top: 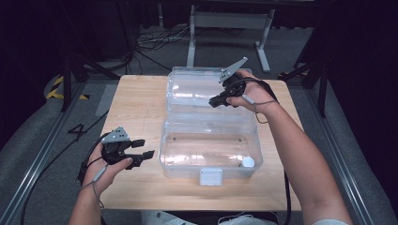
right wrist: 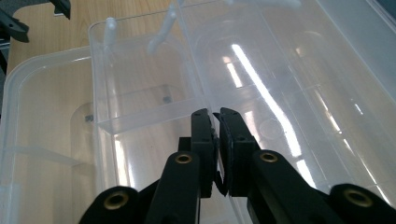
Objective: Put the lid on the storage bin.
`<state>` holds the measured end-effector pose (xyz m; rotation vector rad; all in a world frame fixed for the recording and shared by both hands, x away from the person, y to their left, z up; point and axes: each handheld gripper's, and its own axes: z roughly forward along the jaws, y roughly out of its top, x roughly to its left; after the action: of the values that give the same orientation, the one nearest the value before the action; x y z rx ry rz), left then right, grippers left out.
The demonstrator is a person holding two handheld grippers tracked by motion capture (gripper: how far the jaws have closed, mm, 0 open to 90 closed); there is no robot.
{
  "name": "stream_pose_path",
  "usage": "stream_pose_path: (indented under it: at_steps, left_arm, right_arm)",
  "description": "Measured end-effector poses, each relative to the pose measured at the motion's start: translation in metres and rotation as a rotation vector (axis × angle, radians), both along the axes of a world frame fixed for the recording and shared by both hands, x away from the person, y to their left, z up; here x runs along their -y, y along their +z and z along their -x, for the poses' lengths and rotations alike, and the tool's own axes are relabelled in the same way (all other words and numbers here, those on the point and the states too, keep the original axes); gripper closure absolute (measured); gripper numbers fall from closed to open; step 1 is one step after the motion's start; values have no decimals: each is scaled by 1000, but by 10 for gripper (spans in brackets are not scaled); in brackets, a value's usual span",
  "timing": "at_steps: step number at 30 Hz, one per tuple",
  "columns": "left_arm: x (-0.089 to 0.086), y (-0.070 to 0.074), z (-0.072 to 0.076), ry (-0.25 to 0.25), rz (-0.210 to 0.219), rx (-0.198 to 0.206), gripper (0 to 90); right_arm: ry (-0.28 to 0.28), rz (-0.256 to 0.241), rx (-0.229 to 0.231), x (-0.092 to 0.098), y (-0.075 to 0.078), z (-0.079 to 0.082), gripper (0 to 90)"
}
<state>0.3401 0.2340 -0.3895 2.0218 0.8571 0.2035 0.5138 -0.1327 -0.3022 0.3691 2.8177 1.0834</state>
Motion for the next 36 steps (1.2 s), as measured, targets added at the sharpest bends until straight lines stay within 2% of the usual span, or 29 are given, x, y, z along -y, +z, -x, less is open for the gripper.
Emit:
stream_pose_path:
  at_steps: [6,9,13,17,22,32,36]
  left_arm:
    - [13,8,6,-69,12,12,390]
    - [20,12,9,-97,2,23,390]
    - [29,14,12,-135,9,21,390]
    - [39,14,14,-174,-5,16,390]
    - [53,7,14,-222,-26,2,396]
    - [74,-9,11,-282,-66,-34,401]
    - [80,-15,10,-306,-87,-47,432]
  right_arm:
    - [-17,-13,3,1,-1,2,854]
    - [-21,-13,2,2,-1,3,854]
    - [-22,-13,1,1,-1,3,854]
    - [-22,-15,2,1,-1,4,854]
    - [-23,-18,6,1,-2,4,854]
    - [-26,-21,3,1,-2,4,853]
    - [-26,-21,3,1,-2,4,853]
